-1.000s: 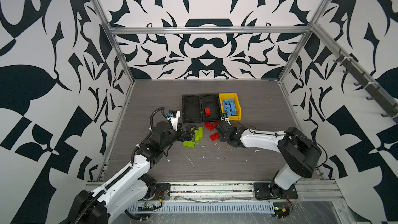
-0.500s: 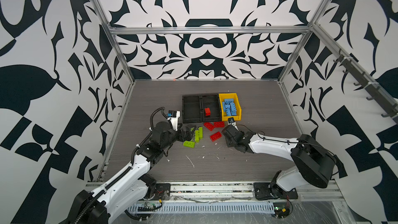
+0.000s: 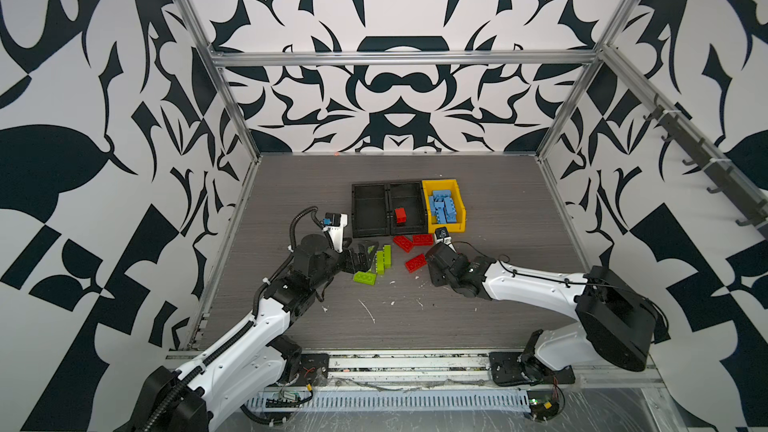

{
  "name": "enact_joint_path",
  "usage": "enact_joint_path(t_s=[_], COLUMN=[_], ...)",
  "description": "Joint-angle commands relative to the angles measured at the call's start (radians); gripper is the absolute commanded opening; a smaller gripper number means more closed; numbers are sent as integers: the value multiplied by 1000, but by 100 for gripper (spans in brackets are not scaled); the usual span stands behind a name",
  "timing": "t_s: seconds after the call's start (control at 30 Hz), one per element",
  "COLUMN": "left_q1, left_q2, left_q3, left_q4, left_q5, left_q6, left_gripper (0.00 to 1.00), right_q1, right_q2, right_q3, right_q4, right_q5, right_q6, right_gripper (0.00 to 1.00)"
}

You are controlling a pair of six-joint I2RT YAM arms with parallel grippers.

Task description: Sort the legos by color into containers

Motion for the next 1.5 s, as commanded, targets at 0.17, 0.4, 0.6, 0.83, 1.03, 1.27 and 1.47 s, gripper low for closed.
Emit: enact_joint_path(t_s=[0.17,0.4,0.6,0.83,1.03,1.27,1.47], left_q1=[3,2,4,2,4,3,3], left_q2=[-6,-4,-4,1,-2,-5,-9], left_q3=[9,9,9,8,8,7,9], left_q4=[12,14,14,16,16,14,13], left_q5=[10,12,13,12,13,12,10], left_q6=[-6,-7,-9,-8,-8,-8,-8], left_gripper=[100,100,100,100,100,100,100], right_q1=[1,1,-2,-26,-60,-60,-55], right_q2=[-3,52,89,117,155,239,242], right_q3=[-24,-11,-15,-26,-25,53,94], right_q4=[1,35,24,51,53,23,14], right_q5=[47,29,75,72,65,62,62], right_q6=[57,51,69,48,31,0,-27], right_gripper=[65,68,69,69,60,48,39])
